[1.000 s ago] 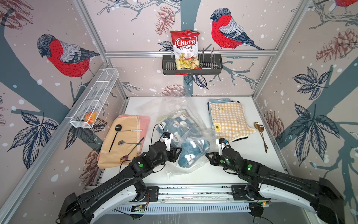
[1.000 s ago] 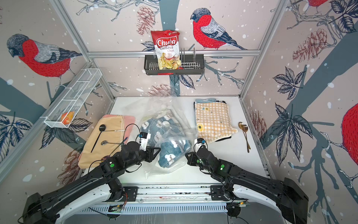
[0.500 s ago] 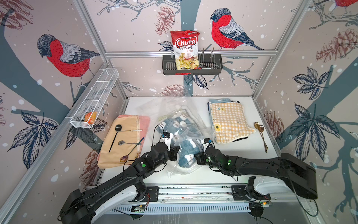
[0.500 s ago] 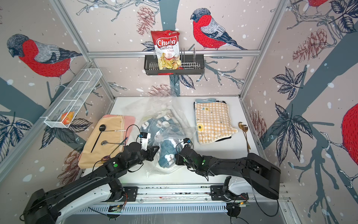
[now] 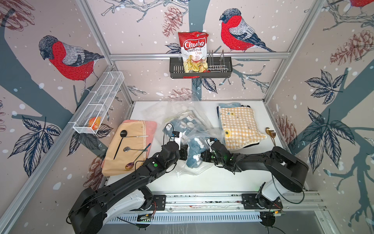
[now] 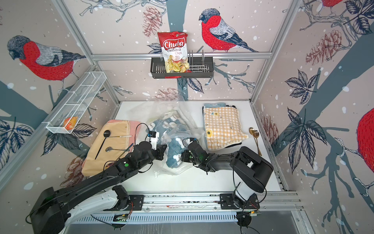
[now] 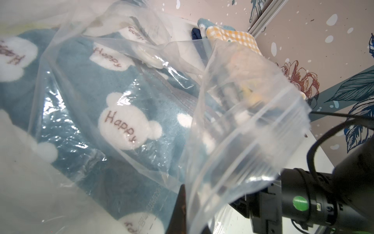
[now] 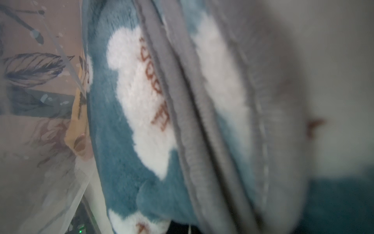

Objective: Take the blanket out of the vacuum bag
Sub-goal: Take out the blanket from the vacuum bag.

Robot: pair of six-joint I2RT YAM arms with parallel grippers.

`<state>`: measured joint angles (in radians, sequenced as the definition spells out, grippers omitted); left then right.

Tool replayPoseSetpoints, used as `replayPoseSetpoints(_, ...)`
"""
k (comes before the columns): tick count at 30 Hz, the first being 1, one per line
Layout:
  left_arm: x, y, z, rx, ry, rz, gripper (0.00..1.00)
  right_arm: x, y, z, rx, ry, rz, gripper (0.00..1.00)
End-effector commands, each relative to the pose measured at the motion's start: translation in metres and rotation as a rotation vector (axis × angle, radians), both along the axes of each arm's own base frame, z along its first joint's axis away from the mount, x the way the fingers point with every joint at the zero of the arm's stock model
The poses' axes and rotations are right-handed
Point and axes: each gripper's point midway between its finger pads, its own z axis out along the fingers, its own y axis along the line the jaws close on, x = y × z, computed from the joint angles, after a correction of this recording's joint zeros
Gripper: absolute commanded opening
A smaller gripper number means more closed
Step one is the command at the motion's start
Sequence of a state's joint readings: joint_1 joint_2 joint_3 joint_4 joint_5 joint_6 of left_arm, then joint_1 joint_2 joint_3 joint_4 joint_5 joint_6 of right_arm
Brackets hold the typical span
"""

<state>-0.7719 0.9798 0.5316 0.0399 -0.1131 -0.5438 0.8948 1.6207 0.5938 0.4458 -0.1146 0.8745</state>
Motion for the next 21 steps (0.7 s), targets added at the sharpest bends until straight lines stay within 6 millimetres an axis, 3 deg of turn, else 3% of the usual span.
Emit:
replayPoseSetpoints(1,0.012,0.000,0.019,0.004,-0.072,0.011,0.00,-0.002,0.020,0.013,0.051,-0.021,0.096,0.07)
replayPoseSetpoints(5,0.010,-0.002,0.023,-0.015,-0.054,0.002,0.00,-0.014,0.028,0.018,0.066,-0.008,0.140,0.07)
replayPoseSetpoints(9,0.002,-0.001,0.015,-0.022,-0.016,-0.011,0.03,-0.025,0.012,0.032,0.100,-0.009,0.125,0.11)
replayPoseSetpoints(13,-0.007,0.003,0.004,-0.034,0.027,-0.011,0.16,-0.038,-0.010,0.056,0.131,-0.039,0.101,0.26)
replayPoseSetpoints(17,-0.013,0.005,0.003,-0.069,0.034,-0.012,0.30,-0.048,-0.034,0.079,0.202,-0.067,0.046,0.50)
replayPoseSetpoints(21,-0.013,0.001,0.006,-0.079,0.020,-0.034,0.39,-0.051,-0.055,0.085,0.252,-0.081,-0.040,0.55)
